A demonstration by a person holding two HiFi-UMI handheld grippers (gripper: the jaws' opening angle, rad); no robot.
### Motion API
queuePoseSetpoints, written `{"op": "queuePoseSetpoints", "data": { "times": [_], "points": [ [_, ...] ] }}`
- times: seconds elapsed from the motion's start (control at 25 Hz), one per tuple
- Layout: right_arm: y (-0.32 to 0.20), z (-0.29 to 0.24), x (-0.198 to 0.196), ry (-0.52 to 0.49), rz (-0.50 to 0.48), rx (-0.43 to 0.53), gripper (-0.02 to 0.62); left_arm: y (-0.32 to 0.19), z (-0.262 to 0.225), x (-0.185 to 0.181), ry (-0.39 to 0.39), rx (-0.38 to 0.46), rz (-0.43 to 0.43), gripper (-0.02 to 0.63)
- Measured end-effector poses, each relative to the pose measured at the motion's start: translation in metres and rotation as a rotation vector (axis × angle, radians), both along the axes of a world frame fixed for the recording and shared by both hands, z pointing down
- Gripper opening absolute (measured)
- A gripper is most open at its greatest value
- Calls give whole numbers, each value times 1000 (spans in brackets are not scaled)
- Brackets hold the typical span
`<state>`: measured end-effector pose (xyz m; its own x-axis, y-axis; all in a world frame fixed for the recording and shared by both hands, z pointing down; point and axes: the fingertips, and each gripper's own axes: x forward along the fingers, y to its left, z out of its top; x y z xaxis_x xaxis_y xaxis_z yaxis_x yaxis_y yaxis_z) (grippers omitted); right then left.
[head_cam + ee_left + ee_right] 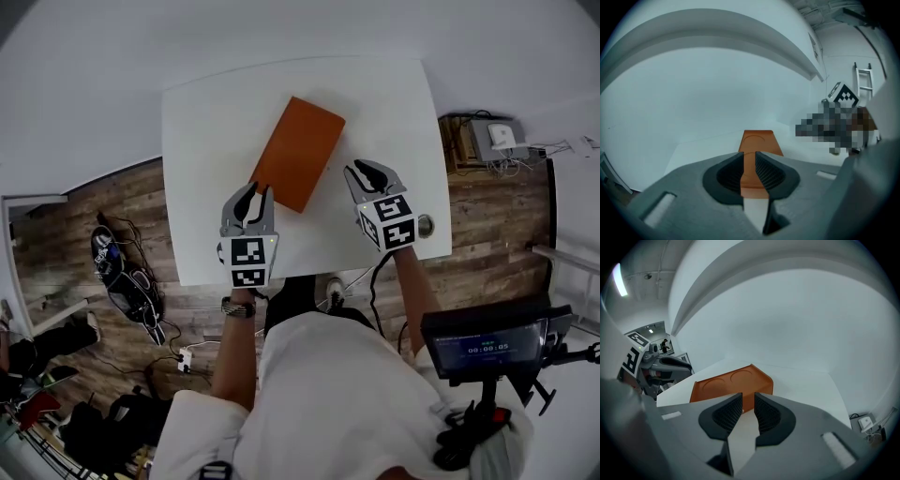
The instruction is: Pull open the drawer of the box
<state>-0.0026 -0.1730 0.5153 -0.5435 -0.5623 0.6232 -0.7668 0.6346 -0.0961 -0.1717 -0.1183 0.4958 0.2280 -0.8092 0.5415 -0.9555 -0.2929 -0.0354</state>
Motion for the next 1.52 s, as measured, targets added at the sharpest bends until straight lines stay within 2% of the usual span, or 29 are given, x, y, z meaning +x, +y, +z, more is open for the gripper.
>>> {"op": "queuePoseSetpoints", "data": {
  "times": [0.52, 0.68, 0.92, 1.32, 1.52],
  "points": [
    [0, 54, -19, 16, -92, -101, 87, -7, 41, 10, 38, -86, 14, 83],
    [6, 67, -27, 2, -141, -144, 87, -6, 52, 12, 50, -121, 20, 82],
    [13, 85, -37, 40, -214, -184, 91, -4, 64, 7, 49, -151, 26, 81],
    [17, 101, -43, 81, -261, -201, 89, -1, 67, 7, 22, -152, 52, 82],
    [15, 106, -44, 108, -296, -178, 86, -2, 66, 9, 18, -154, 56, 81]
  ]
}}
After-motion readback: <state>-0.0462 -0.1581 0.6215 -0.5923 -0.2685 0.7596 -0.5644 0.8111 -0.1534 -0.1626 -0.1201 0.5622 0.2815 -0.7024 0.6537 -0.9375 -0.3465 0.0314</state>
